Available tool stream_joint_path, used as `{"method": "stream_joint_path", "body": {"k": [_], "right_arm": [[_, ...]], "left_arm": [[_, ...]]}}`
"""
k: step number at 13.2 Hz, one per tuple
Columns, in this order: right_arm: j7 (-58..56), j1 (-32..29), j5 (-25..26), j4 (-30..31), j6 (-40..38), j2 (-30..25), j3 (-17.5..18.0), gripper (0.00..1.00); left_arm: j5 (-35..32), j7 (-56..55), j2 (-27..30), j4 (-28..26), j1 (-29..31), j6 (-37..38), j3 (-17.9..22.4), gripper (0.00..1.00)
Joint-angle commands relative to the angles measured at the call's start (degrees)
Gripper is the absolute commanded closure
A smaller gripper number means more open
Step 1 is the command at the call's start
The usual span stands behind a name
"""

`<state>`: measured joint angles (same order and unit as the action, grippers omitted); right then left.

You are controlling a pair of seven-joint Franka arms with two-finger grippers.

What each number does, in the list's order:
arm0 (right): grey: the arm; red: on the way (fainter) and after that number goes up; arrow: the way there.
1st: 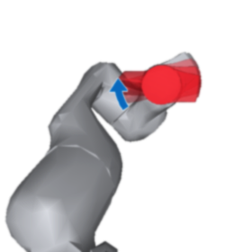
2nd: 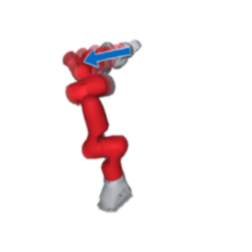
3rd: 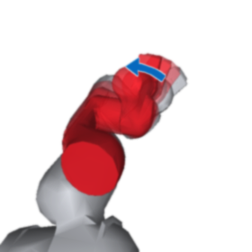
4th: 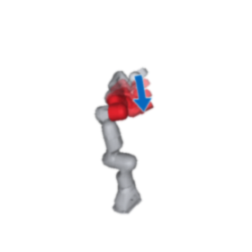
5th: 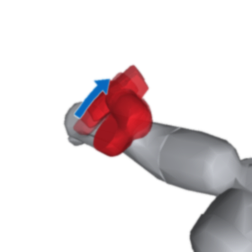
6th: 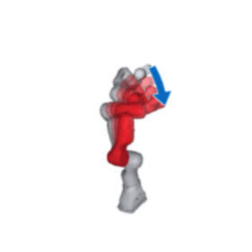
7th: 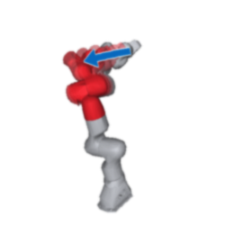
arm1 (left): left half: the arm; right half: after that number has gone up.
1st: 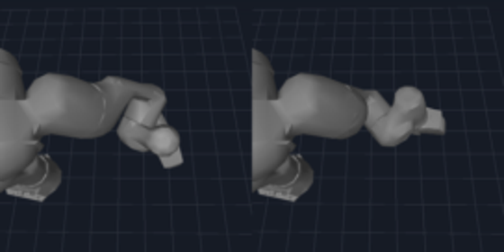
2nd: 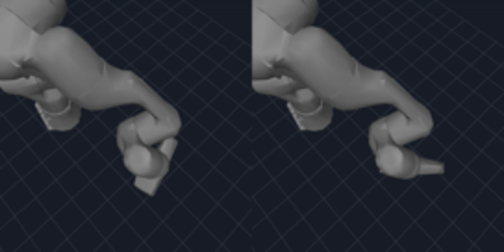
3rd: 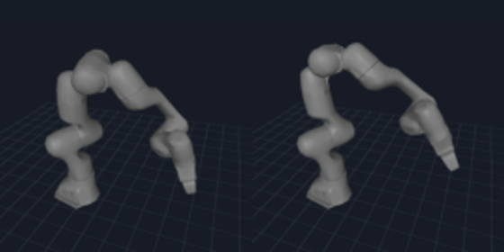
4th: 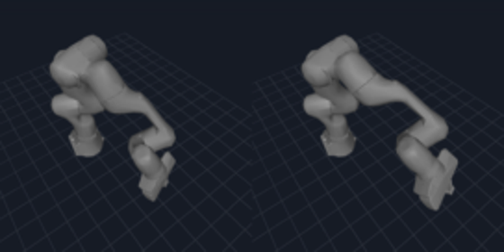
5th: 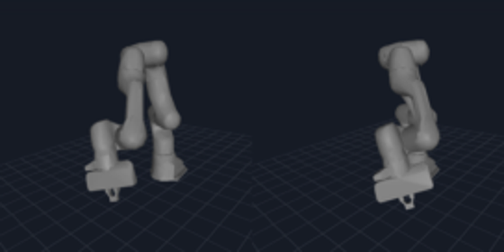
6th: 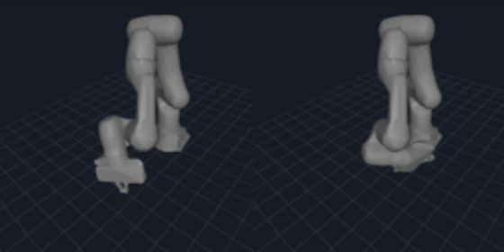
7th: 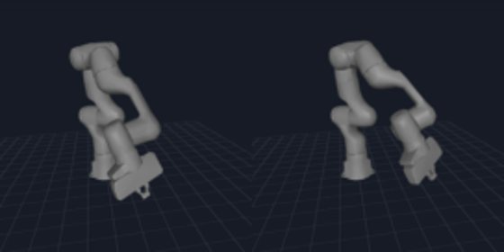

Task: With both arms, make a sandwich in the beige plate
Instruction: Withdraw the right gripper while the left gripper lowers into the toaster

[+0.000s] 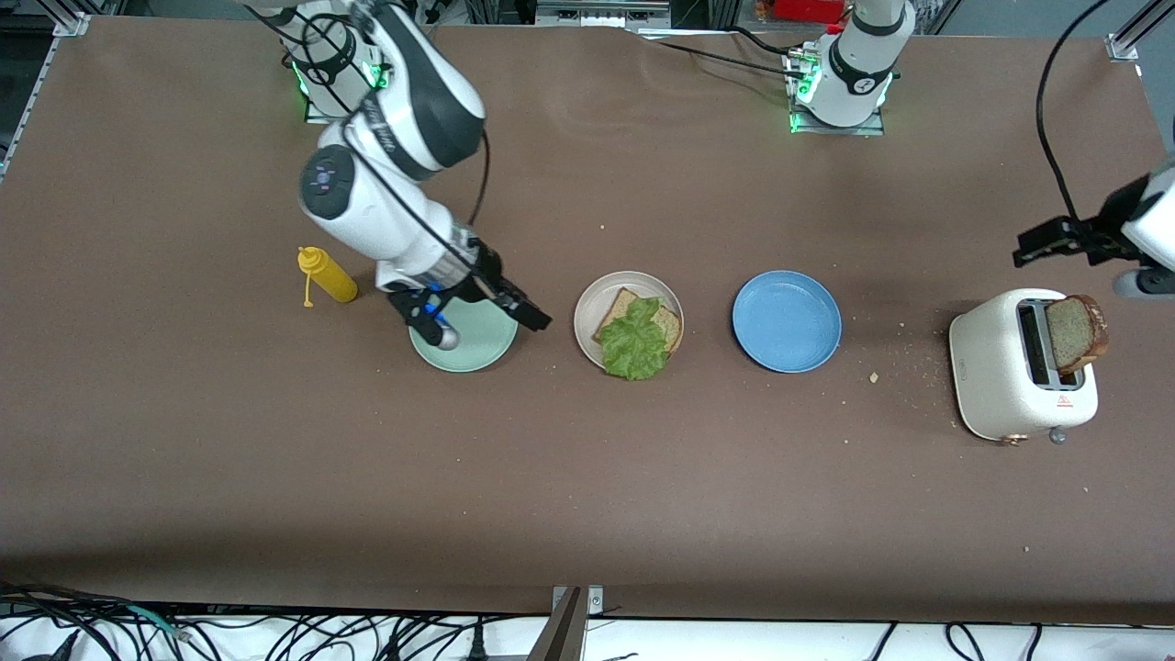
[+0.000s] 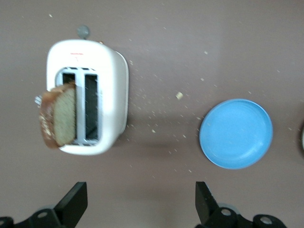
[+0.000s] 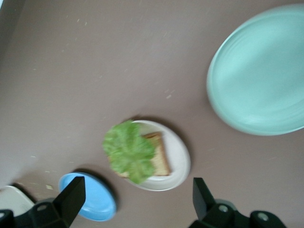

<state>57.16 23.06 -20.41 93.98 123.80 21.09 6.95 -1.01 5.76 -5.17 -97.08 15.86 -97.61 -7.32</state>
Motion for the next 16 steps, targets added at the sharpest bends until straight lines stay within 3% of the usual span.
{"method": "stream_joint_path", "body": {"k": [1, 4, 6, 7, 8, 9, 10, 11, 13, 14, 16], "right_arm": [[-8.0, -4.58, 6.14, -1.78, -8.9, -2.53, 0.96, 0.0], [-21.78, -11.96, 11.7, -3.09, -17.69, -4.65, 1.04, 0.0], [-29.53, -16.97, 15.37, -5.38, -22.44, -4.74, 1.13, 0.0], [-33.13, -18.39, 18.36, -6.43, -23.5, -4.74, 1.39, 0.0], [-36.74, -18.84, 20.47, -7.92, -23.86, -4.74, 1.4, 0.0], [-39.38, -20.76, 21.02, -8.9, -24.91, -4.74, 1.48, 0.0], [-41.85, -23.47, 21.11, -9.86, -25.27, -4.74, 3.05, 0.0], [-43.7, -26.81, 21.46, -10.66, -25.53, -4.74, 5.76, 0.0], [-44.42, -30.61, 24.87, -11.54, -25.98, -5.09, 9.82, 0.0], [-44.77, -30.62, 27.59, -11.54, -25.98, -5.18, 10.09, 0.0], [-44.77, -30.88, 28.32, -10.93, -26.06, -6.14, 10.18, 0.0]], "left_arm": [[0.3, 7.05, -5.36, 0.85, 5.3, -5.19, -0.42, 0.0], [-5.22, 8.31, -9.76, -0.04, 7.33, -11.79, -0.5, 0.0], [-5.41, 8.92, -12.66, -0.21, 8.74, -14.44, -0.42, 0.01], [-5.5, 9.1, -13.89, -0.21, 9.7, -15.14, -0.42, 0.06], [-5.5, 9.45, -14.95, -0.3, 10.76, -15.15, -0.5, 0.16], [-5.5, 11.36, -15.4, -0.74, 10.85, -15.06, -0.5, 0.41], [-5.5, 12.43, -15.4, -0.91, 10.94, -14.45, -0.5, 0.84], [-5.5, 12.7, -15.49, -0.83, 10.94, -13.75, -0.42, 1.0], [-5.5, 12.53, -15.31, -0.57, 11.03, -13.04, -0.42, 1.0], [-5.5, 12.44, -15.23, -0.13, 11.03, -12.34, -0.33, 1.0], [-5.5, 11.91, -14.79, 0.31, 11.12, -11.37, -0.24, 1.0]]}}
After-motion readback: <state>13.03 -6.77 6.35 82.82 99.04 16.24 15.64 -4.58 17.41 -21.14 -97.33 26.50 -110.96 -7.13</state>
